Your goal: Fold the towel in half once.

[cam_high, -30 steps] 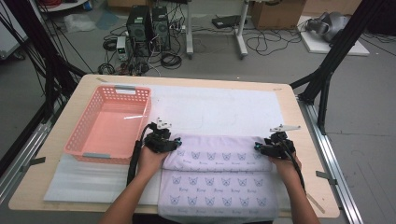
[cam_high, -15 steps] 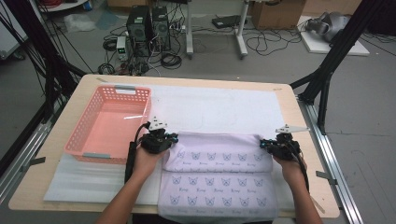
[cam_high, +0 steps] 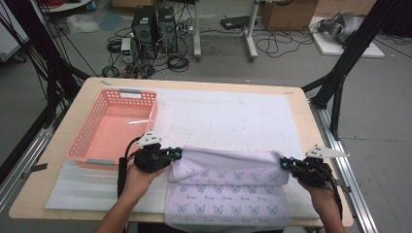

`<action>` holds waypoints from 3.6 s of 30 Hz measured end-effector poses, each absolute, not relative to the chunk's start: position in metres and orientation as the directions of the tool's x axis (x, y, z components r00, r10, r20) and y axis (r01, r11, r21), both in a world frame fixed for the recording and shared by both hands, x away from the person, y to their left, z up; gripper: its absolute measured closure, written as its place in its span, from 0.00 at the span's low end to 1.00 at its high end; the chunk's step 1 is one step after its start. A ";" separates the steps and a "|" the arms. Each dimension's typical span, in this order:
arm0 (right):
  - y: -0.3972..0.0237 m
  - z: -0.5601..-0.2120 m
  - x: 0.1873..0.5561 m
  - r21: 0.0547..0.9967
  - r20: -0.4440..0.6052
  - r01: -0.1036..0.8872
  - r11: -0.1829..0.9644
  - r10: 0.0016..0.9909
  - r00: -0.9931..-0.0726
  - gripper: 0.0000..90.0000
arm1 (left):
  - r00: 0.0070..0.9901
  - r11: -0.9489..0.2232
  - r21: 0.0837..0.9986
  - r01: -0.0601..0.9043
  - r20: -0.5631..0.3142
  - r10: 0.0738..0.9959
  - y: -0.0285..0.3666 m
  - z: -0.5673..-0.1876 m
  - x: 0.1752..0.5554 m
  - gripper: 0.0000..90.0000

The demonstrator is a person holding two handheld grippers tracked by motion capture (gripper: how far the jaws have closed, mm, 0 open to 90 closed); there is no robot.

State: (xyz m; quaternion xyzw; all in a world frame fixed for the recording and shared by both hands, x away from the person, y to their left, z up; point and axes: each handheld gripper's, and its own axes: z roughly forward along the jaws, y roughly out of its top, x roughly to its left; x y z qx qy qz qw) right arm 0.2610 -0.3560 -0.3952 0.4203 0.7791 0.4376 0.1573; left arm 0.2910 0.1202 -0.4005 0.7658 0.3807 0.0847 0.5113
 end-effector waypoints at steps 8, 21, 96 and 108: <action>-0.359 -0.408 0.232 0.769 0.151 0.558 0.312 0.759 -0.633 0.94 | 0.716 -0.244 0.806 0.539 -0.287 0.636 0.126 -0.417 0.264 0.93; -0.377 -0.406 0.228 0.812 0.141 0.541 0.220 0.824 -0.548 0.64 | 0.667 -0.203 0.826 0.525 -0.252 0.701 0.132 -0.419 0.275 0.47; -0.346 -0.409 0.392 0.765 0.097 0.601 0.230 0.882 -0.460 0.64 | 0.563 -0.247 0.794 0.555 -0.140 0.815 0.074 -0.425 0.406 0.59; -0.354 -0.437 0.379 0.726 0.132 0.643 0.243 0.869 -0.477 0.93 | 0.600 -0.288 0.799 0.529 -0.112 0.792 0.078 -0.437 0.392 0.96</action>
